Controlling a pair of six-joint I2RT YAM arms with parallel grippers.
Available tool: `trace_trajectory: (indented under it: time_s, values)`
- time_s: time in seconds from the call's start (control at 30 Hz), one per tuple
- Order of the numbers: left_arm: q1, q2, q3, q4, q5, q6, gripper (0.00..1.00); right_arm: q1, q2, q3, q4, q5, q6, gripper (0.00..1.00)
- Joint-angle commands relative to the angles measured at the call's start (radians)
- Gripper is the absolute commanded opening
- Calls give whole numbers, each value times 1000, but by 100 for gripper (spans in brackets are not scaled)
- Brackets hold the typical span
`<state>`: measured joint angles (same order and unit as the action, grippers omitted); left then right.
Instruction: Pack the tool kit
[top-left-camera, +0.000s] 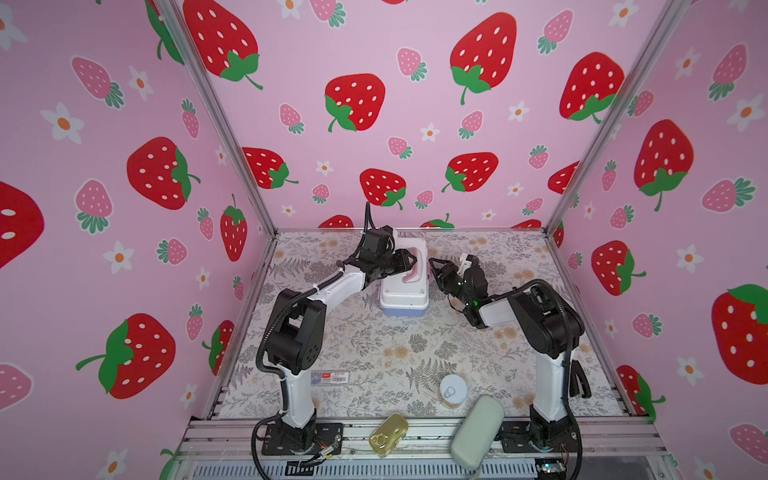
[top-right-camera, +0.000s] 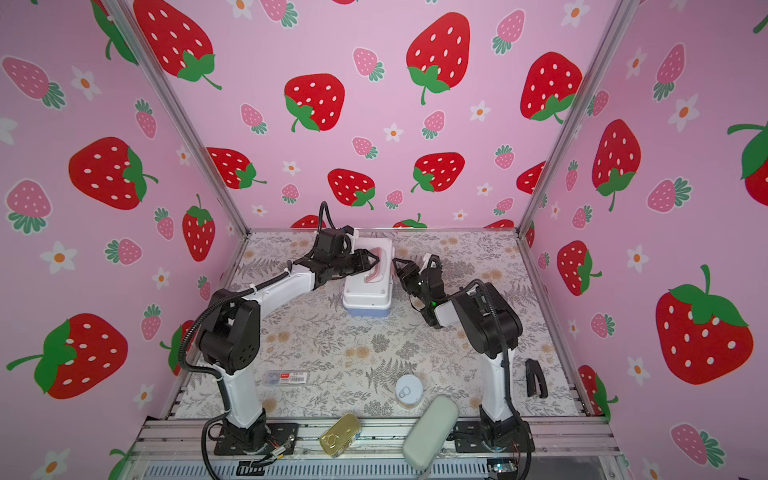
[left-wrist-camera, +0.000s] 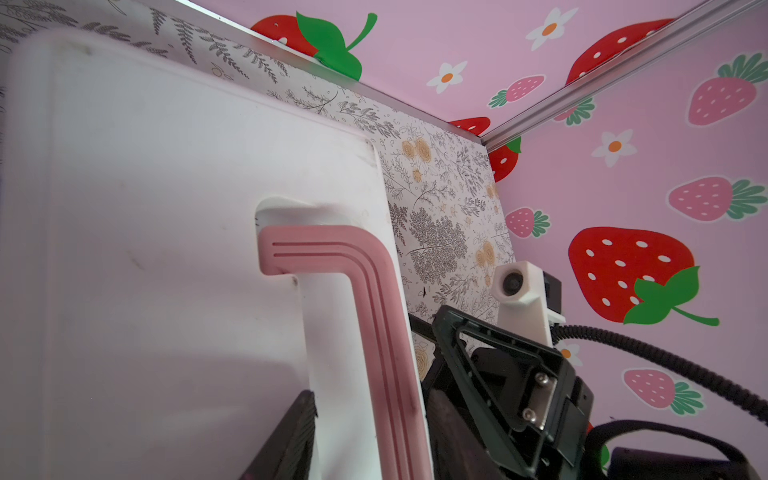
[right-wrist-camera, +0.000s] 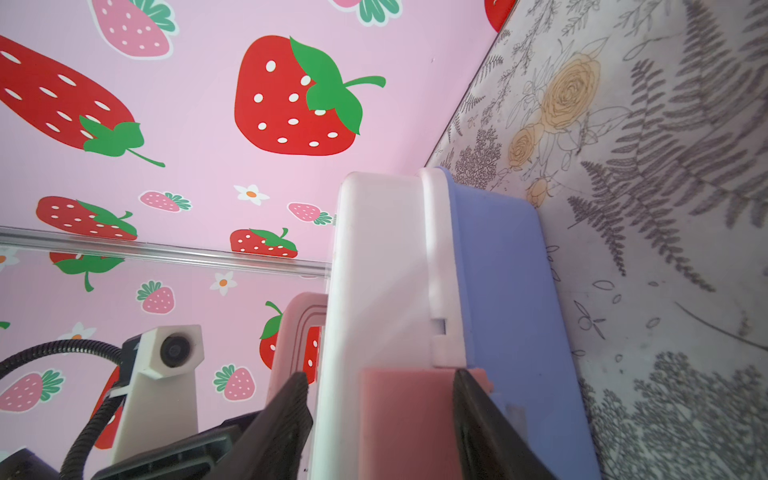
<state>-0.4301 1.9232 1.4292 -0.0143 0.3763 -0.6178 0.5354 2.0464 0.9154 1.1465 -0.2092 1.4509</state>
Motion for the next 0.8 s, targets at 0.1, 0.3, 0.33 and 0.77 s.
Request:
trace_trajectory:
  time_s: [0.1,0.3,0.33,0.77]
  values:
    - [-4,60,-10,-116,5,-16,48,15,17,12,129,-69,60,57]
    - [-4,59,-10,-114,7,-16,48,15,22,11,63,-66,56,49]
    - [-4,59,-10,-114,6,-16,48,15,23,11,50,-68,52,47]
    - [-5,65,-3,-113,15,-23,48,15,56,43,-25,-134,-11,41]
